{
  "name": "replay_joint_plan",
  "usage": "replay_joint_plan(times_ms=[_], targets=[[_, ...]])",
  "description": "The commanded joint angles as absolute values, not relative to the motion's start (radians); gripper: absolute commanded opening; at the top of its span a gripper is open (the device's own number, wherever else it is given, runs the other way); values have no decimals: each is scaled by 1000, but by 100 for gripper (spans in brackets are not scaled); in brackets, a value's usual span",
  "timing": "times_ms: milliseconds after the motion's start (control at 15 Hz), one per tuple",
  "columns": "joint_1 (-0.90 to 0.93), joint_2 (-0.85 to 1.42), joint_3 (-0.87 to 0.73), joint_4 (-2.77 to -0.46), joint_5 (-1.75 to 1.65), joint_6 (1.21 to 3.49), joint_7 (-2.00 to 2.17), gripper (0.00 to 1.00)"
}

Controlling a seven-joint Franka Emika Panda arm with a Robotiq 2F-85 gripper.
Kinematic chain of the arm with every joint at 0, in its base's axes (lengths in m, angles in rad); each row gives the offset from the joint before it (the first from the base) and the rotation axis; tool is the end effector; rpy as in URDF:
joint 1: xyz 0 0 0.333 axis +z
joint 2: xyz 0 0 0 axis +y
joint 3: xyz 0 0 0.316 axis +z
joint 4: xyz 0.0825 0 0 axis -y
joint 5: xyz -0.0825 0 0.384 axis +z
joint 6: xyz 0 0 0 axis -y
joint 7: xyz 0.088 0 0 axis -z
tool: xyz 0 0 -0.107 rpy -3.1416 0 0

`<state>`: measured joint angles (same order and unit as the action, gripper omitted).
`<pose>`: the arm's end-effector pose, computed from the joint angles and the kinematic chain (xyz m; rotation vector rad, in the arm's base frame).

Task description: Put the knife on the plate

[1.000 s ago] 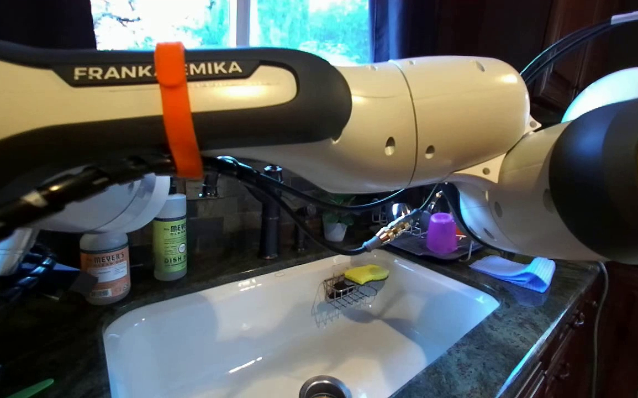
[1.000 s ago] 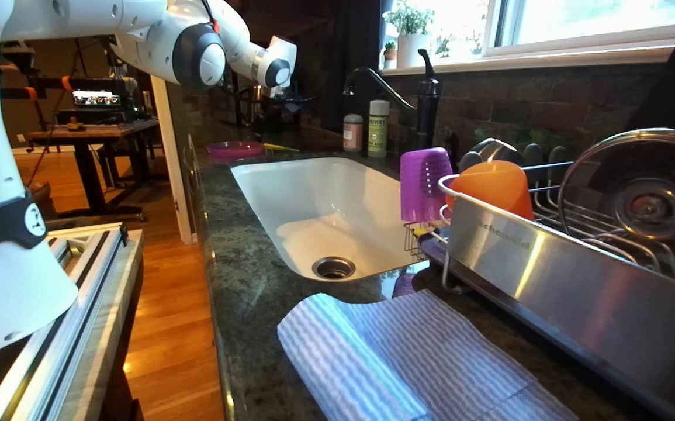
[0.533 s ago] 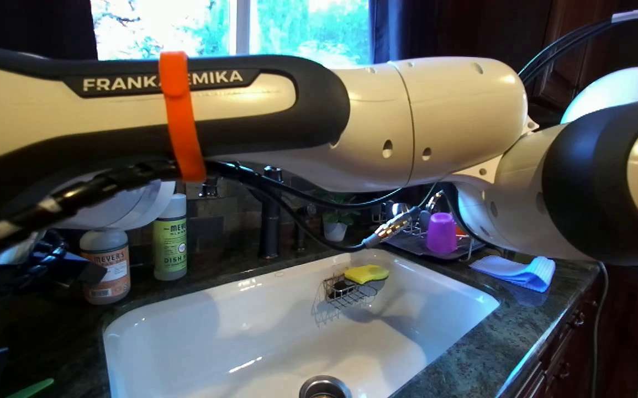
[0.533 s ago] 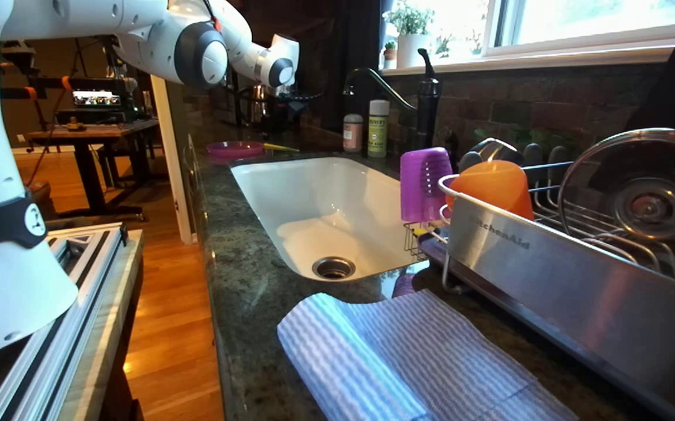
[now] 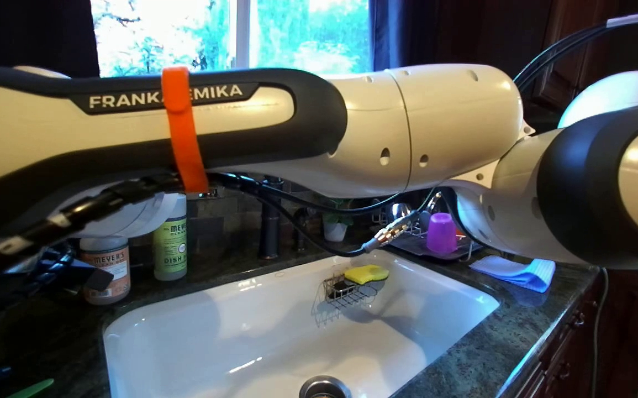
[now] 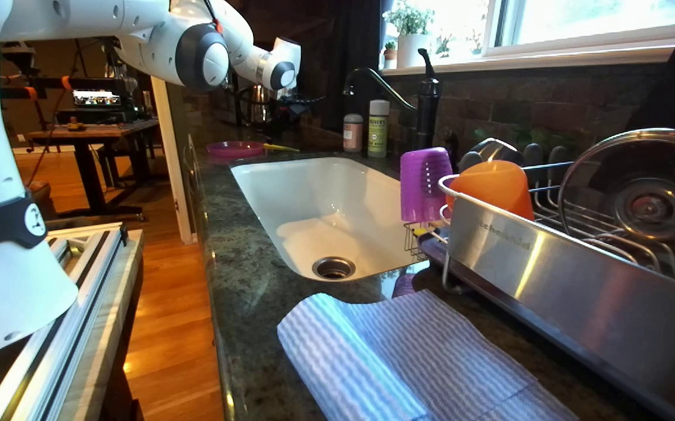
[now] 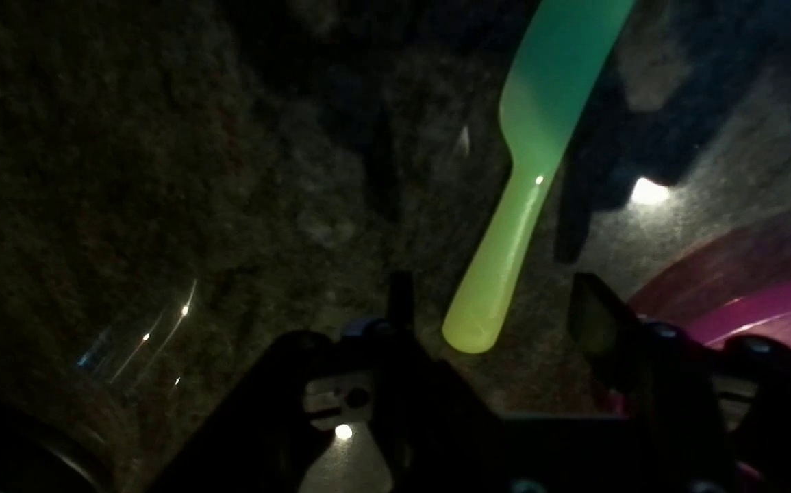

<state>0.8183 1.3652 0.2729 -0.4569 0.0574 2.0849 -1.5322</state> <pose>0.5097 0.6587 0.2317 -1.1114 -2.6575 -0.5185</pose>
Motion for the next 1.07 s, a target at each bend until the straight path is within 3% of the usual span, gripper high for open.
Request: replay_joint_plan(times_ms=[0, 467, 800, 1000], targets=[[824, 1387, 271, -440, 59, 2063, -1528, 54], [817, 1385, 273, -454, 61, 2031, -1532, 1], [814, 1359, 271, -461, 62, 2025, -1519, 3], [827, 1316, 268, -469, 55, 2045, -1514, 0]])
